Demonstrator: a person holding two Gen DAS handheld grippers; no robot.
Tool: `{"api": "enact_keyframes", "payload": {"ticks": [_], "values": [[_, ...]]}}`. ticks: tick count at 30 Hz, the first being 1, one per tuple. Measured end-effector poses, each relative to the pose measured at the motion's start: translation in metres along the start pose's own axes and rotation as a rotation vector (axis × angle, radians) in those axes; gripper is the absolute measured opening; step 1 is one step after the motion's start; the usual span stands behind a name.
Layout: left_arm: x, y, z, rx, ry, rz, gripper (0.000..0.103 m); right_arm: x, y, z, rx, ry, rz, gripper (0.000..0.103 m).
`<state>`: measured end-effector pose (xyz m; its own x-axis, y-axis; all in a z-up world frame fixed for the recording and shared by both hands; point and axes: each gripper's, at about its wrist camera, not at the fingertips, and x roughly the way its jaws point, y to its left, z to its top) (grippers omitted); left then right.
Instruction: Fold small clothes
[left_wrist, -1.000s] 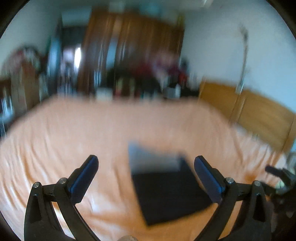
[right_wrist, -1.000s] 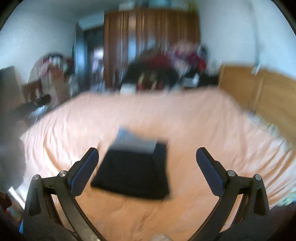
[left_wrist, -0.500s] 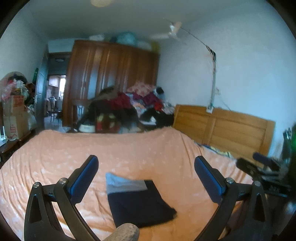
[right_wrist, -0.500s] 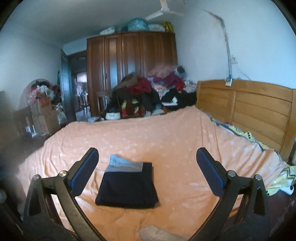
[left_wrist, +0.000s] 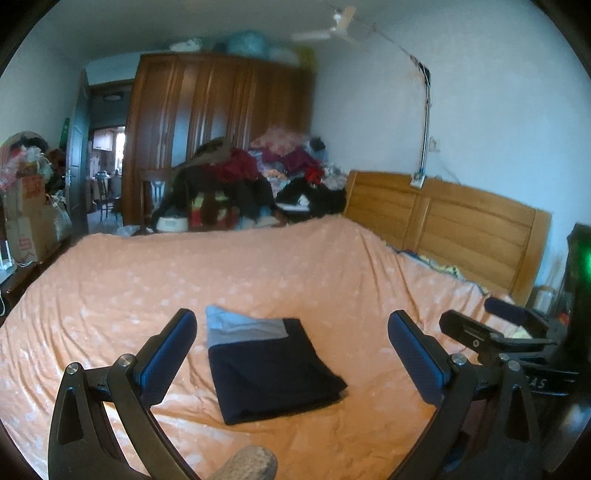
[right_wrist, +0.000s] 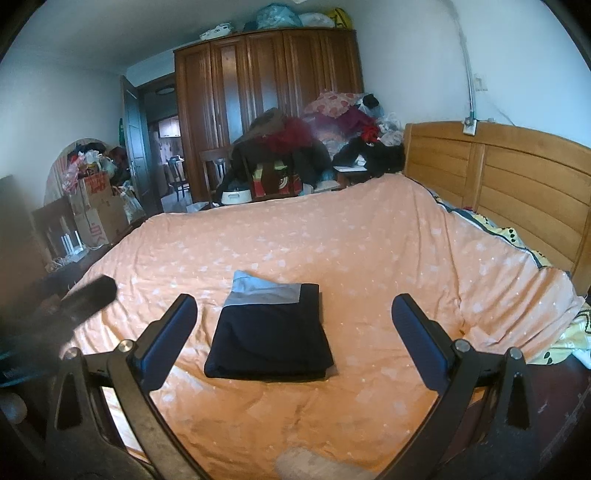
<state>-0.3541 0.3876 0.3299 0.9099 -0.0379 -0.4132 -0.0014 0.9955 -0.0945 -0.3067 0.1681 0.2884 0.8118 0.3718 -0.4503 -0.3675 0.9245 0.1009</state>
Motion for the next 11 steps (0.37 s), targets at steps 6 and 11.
{"api": "enact_keyframes", "payload": {"ticks": [6, 11], "values": [[0.0029, -0.0036, -0.0043, 0.015, 0.004, 0.009, 0.103, -0.0027, 0.0020, -0.0003, -0.011, -0.012, -0.009, 0.103], [0.0025, -0.0008, -0.0041, 0.014, 0.008, 0.013, 0.103, -0.0055, 0.0006, 0.0015, -0.016, -0.030, -0.021, 0.103]]}}
